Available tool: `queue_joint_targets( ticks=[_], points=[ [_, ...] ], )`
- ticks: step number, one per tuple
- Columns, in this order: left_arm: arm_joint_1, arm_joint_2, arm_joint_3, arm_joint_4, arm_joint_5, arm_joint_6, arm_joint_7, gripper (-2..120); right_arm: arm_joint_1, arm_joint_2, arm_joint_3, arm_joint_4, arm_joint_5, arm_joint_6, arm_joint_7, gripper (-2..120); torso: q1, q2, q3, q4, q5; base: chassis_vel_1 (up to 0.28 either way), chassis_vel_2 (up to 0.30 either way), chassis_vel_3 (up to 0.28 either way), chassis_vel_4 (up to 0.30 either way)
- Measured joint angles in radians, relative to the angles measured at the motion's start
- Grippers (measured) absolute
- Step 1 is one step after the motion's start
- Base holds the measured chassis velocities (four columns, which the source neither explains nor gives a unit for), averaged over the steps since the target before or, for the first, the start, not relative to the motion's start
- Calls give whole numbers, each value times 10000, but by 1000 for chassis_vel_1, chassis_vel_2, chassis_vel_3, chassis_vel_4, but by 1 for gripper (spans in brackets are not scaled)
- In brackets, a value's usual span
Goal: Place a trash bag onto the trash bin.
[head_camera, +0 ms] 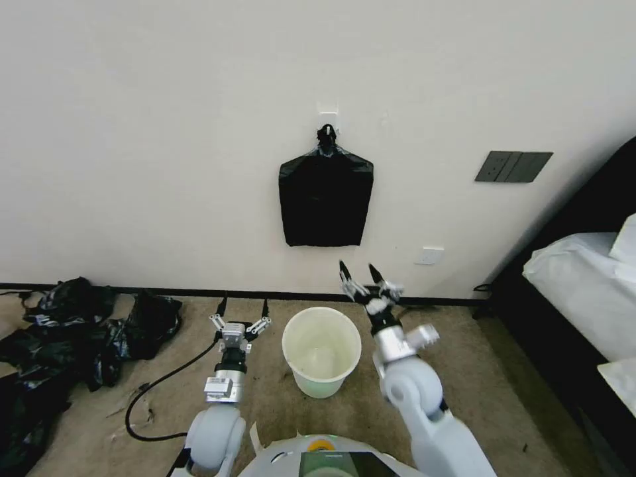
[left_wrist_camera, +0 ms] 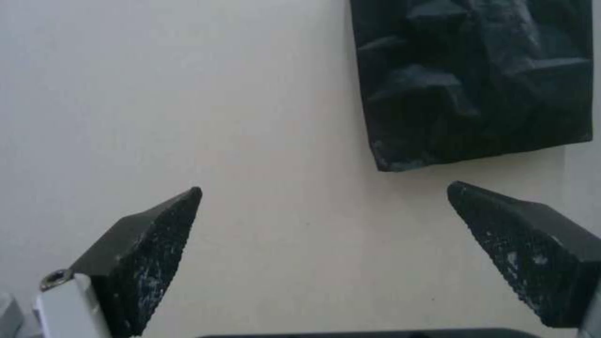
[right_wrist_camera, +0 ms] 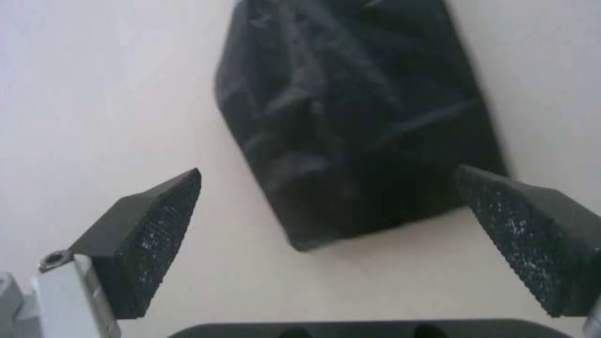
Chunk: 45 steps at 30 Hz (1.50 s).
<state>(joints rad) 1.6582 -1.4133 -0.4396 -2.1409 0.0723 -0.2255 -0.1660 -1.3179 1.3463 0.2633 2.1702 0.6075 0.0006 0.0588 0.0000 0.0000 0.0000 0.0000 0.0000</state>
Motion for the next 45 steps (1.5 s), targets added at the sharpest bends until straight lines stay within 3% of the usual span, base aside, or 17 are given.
queue_joint_targets(
  ticks=[3,11,23,30,45],
  points=[
    [204,5,-159,-130,-10,-35,41,100,1468,-80,-302,-746,1555,-455,104,100,2,0,0,0,0,0,0,0,0],
    [353,-54,-296,-223,-11,-87,61,100,3664,252,-469,-2100,4023,-946,404,100,3,0,1,0,-1,0,0,0,0],
    [432,-110,-443,-141,-16,-213,74,100,6233,977,-327,-3407,6436,-1266,674,100,2,0,1,0,0,0,0,0,0],
    [398,-118,-495,-99,-57,-211,79,100,7342,1283,-172,-4110,7120,-1329,689,100,2,-1,1,0,0,0,0,0,0],
    [384,-224,-499,-204,-58,-136,82,100,8858,1918,-246,-5564,7168,-1344,681,99,1,0,1,0,0,0,0,0,0]
  ],
)
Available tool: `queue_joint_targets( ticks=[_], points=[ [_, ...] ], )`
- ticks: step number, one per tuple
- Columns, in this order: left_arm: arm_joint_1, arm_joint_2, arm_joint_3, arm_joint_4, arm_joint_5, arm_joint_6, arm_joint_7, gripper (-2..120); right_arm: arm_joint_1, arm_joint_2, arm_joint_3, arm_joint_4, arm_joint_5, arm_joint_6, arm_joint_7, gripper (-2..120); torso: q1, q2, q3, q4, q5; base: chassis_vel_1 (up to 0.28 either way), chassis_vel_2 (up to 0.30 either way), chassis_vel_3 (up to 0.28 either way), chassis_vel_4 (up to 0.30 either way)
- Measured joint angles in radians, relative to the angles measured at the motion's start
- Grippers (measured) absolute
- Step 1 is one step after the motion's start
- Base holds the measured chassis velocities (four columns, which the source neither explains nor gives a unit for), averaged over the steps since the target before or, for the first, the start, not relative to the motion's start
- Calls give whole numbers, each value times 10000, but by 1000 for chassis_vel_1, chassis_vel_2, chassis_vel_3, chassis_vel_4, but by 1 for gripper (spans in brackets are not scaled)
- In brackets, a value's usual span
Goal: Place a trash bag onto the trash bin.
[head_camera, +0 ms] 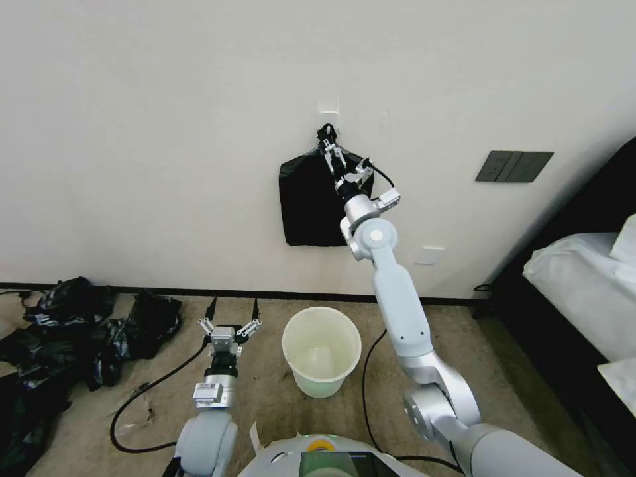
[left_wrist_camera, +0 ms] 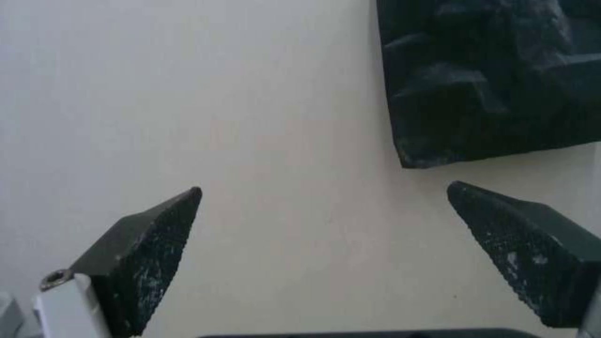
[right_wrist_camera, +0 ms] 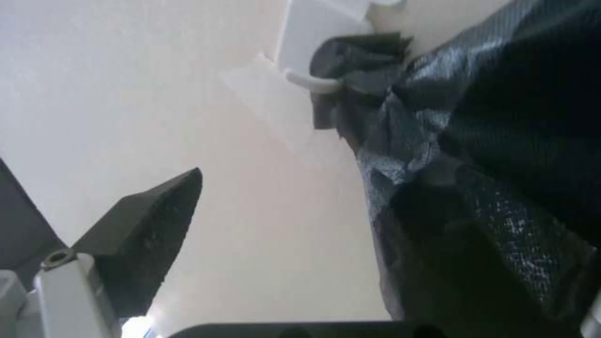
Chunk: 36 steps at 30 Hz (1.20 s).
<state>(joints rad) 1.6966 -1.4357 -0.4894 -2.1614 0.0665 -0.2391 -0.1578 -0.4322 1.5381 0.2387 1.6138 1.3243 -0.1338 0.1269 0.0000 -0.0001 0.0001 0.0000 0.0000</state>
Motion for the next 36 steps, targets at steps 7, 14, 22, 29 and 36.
queue_joint_targets(
  ticks=[7,14,22,29,36],
  points=[
    [50,-12,-48,-50,-6,-2,-4,100,193,221,3,-303,-109,20,-23,95,0,0,0,-1,0,0,0,0,0],
    [74,-5,-61,-131,-13,-6,-10,100,330,303,96,-416,-84,70,-40,75,0,0,-1,-1,0,0,0,0,0],
    [107,-3,-59,-225,-31,1,-17,100,324,210,180,-407,-25,103,-74,47,0,0,-1,-1,1,0,0,0,0],
    [102,-10,-30,-310,-56,27,-24,100,212,202,220,-507,-41,105,-77,35,0,0,-1,-1,0,0,0,0,0],
    [86,34,-47,-331,-61,35,-35,100,281,247,289,-670,-52,109,-119,40,0,0,-1,-1,1,0,0,0,0]
  ],
)
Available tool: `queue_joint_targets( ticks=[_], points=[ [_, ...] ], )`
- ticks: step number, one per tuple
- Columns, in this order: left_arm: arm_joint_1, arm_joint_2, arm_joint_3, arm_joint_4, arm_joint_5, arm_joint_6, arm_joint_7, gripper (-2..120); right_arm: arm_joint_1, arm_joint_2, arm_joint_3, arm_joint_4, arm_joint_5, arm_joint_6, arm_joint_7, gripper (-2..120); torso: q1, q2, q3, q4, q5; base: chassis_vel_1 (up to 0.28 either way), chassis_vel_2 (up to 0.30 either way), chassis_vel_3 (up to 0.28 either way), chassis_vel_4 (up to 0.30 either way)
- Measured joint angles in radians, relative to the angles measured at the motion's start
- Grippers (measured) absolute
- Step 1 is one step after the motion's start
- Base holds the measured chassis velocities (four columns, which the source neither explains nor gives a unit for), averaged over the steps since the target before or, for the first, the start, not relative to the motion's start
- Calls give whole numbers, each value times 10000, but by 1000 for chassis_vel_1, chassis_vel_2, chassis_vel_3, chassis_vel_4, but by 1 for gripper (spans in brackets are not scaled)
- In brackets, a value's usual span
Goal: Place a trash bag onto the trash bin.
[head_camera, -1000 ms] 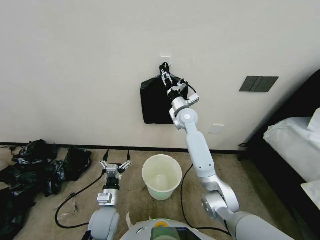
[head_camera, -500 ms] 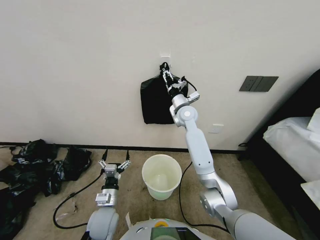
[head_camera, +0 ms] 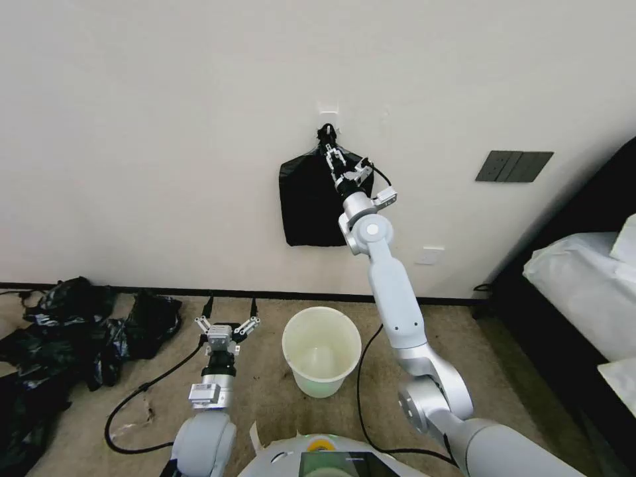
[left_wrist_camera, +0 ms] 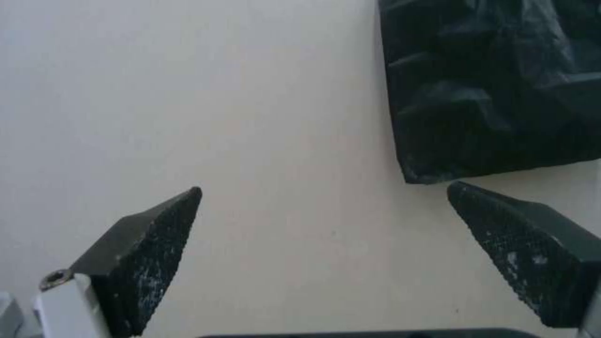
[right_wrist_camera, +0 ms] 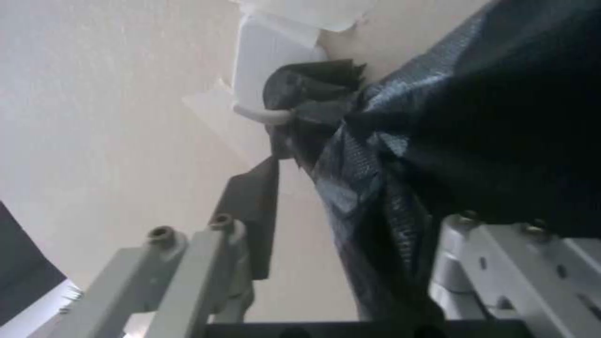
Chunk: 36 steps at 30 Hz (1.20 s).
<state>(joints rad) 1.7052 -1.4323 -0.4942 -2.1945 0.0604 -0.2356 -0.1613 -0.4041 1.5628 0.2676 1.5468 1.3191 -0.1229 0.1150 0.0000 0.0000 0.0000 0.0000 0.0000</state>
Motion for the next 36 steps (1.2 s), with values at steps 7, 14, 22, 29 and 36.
queue_joint_targets(
  ticks=[7,14,22,29,36],
  points=[
    [-112,16,20,-59,0,-1,-32,100,63,118,3,-51,-77,1,-60,11,0,0,0,0,0,0,0,0,0],
    [-111,14,20,-71,-39,7,-37,100,56,178,57,-128,-165,29,-85,0,0,0,0,0,0,0,0,0,0],
    [-83,10,-1,-87,-73,7,-42,100,-310,-110,-46,417,-208,73,-29,0,0,0,0,1,0,0,0,0,0],
    [-166,18,84,-35,-74,32,-42,100,-1987,-883,-512,2368,-749,88,20,0,0,0,-1,-1,0,0,0,0,0],
    [-235,22,160,11,-73,59,-42,100,-3071,-947,-730,3191,-1263,89,33,0,0,0,-1,1,0,0,0,0,0]
  ],
)
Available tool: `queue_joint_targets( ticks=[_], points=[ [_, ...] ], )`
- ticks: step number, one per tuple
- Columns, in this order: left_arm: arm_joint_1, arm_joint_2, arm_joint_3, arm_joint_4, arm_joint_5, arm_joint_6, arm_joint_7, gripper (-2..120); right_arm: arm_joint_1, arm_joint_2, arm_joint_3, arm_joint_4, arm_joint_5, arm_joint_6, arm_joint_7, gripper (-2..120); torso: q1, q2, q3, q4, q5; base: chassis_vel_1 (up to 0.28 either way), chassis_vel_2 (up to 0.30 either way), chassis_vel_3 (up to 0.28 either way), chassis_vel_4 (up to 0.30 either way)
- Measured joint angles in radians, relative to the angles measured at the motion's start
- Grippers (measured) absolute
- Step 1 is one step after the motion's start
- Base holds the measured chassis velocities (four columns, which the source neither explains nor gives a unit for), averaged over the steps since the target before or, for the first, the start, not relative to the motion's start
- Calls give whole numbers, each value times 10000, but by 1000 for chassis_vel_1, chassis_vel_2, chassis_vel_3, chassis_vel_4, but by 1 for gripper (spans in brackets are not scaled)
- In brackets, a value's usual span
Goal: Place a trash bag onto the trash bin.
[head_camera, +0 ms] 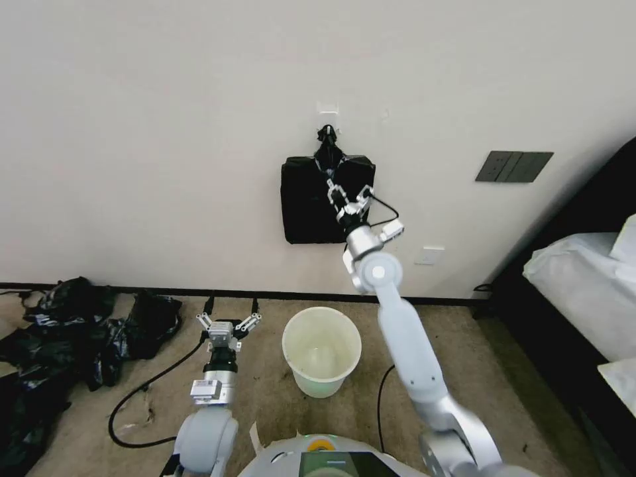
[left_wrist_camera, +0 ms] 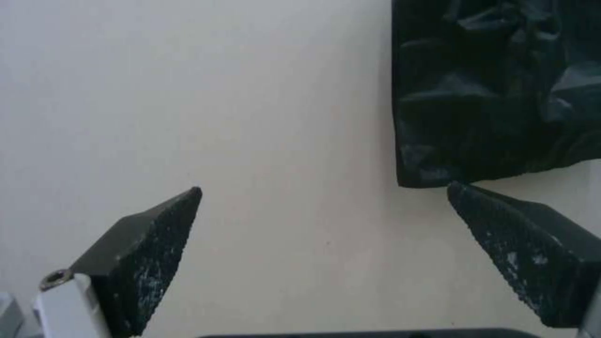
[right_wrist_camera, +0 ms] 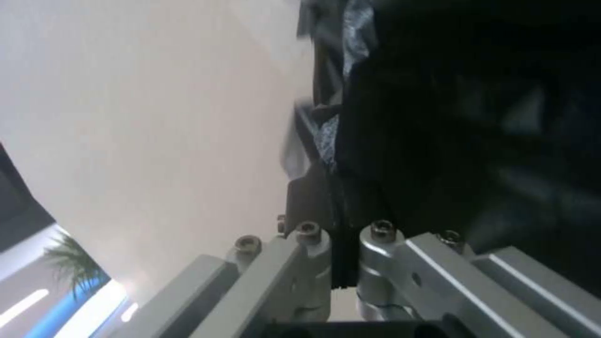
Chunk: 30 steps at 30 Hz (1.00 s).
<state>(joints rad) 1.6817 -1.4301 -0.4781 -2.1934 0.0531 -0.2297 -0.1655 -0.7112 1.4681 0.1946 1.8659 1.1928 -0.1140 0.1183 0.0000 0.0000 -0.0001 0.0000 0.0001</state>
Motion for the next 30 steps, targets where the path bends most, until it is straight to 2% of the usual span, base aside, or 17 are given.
queue_joint_targets(
  ticks=[12,30],
  points=[
    [-48,106,50,-40,-56,29,0,100,-2095,-745,-482,1680,-1726,28,-297,0,0,0,0,-2,0,0,0,0,0],
    [-39,96,205,-179,-23,50,-2,100,-4368,-1514,-1097,2596,-4064,398,-576,0,-1,1,0,0,-1,0,0,0,0]
  ],
)
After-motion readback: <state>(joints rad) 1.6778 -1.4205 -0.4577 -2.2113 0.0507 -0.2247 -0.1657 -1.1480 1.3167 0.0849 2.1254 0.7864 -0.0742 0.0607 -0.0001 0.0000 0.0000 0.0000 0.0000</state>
